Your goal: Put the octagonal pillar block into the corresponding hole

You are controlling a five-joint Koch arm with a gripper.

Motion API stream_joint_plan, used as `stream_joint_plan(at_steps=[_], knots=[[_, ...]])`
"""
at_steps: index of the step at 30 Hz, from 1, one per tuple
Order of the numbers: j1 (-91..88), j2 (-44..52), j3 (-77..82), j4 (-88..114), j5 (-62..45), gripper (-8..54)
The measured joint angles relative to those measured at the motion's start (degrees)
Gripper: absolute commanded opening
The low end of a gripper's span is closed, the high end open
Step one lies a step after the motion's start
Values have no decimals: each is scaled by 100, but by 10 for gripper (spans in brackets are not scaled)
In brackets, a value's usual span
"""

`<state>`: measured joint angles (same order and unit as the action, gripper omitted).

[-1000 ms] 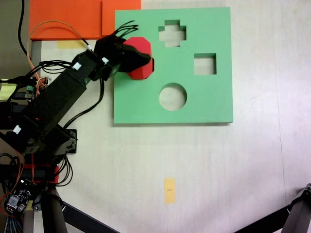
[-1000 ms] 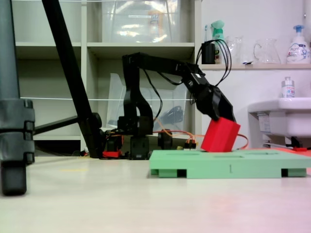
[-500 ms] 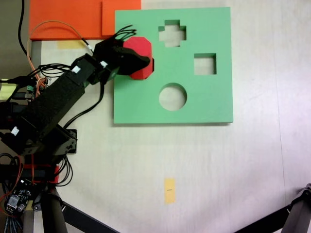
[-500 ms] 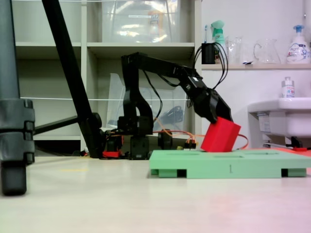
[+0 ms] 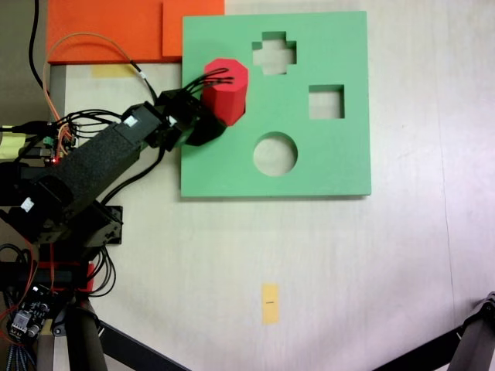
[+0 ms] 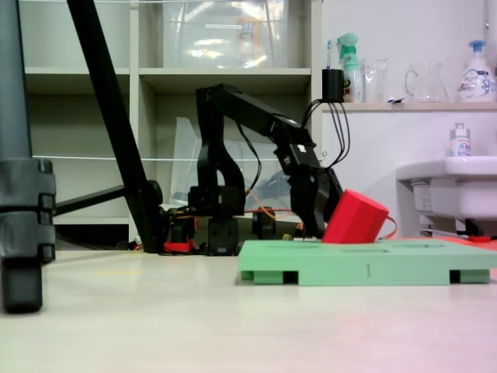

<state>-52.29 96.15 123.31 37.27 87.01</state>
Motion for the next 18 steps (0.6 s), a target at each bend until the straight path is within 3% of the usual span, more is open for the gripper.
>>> stream_joint_plan(at_steps=[10, 12, 14, 18], knots=[[9, -193, -35, -9, 0, 270], [9, -237, -44, -35, 9, 318], [-9, -264, -44, -220, -9, 422], [-26, -448, -62, -905, -62, 434]])
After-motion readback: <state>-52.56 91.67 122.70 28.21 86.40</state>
